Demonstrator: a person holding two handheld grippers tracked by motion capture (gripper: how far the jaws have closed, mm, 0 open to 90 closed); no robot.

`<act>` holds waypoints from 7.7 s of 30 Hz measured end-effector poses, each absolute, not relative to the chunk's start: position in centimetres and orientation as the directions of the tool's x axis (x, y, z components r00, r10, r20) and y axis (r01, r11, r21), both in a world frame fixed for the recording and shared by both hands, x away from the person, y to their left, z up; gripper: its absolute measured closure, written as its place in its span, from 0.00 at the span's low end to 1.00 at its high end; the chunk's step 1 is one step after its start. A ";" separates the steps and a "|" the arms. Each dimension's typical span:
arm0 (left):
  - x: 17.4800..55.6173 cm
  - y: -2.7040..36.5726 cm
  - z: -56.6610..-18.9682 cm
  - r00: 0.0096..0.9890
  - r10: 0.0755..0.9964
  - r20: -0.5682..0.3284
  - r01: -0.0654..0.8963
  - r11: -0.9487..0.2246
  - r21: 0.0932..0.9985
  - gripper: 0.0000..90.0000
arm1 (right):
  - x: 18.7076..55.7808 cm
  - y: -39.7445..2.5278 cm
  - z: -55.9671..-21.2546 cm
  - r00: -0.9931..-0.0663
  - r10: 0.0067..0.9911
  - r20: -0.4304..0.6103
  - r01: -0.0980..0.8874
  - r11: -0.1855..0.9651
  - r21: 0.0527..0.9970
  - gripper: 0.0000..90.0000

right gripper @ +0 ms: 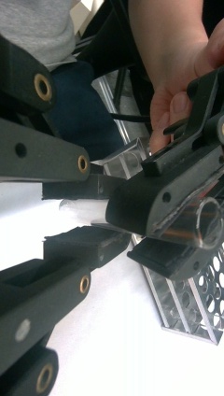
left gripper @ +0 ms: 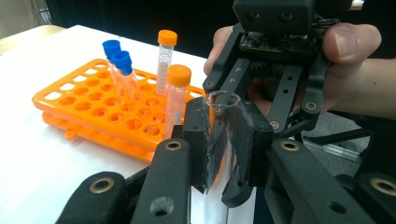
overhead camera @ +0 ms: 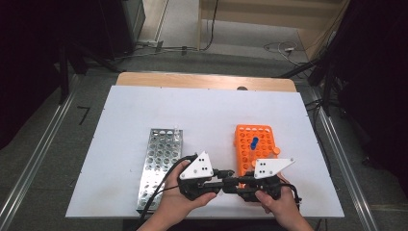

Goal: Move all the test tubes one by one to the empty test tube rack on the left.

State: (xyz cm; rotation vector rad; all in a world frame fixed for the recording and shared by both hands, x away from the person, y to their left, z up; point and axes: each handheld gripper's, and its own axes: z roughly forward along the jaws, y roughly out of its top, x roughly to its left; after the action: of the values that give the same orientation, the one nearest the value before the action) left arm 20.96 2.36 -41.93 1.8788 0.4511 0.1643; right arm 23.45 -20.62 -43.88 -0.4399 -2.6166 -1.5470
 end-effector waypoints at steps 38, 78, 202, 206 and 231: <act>24.7 10.3 -39.4 0.781 0.617 -0.093 0.237 -0.155 0.959 0.85 | 24.5 -28.3 -40.4 -0.915 0.363 0.174 0.275 0.248 0.929 0.00; 29.2 13.8 -42.5 0.588 0.807 -0.054 0.228 -0.102 0.968 0.85 | 26.9 -34.4 -42.8 -0.836 0.513 0.196 0.344 0.211 0.915 0.00; 24.6 13.4 -41.8 0.719 0.679 -0.152 0.303 -0.109 0.947 0.00 | 28.8 -31.8 -43.8 -0.731 0.675 0.097 0.369 0.272 0.889 0.81; 24.6 13.3 -41.8 0.721 0.676 -0.151 0.303 -0.112 0.946 0.00 | 28.5 -31.7 -42.4 -0.743 0.661 0.101 0.358 0.266 0.895 0.81; 24.6 11.9 -40.8 0.742 0.654 -0.150 0.296 -0.118 0.948 0.00 | 27.9 -26.8 -37.9 -0.841 0.532 0.096 0.280 0.277 0.919 0.81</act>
State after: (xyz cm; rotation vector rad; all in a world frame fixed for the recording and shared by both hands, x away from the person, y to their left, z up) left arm 24.57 11.86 -40.79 1.7102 0.7587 0.3610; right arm 27.90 -26.84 -37.86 -0.8717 -2.6855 -1.8464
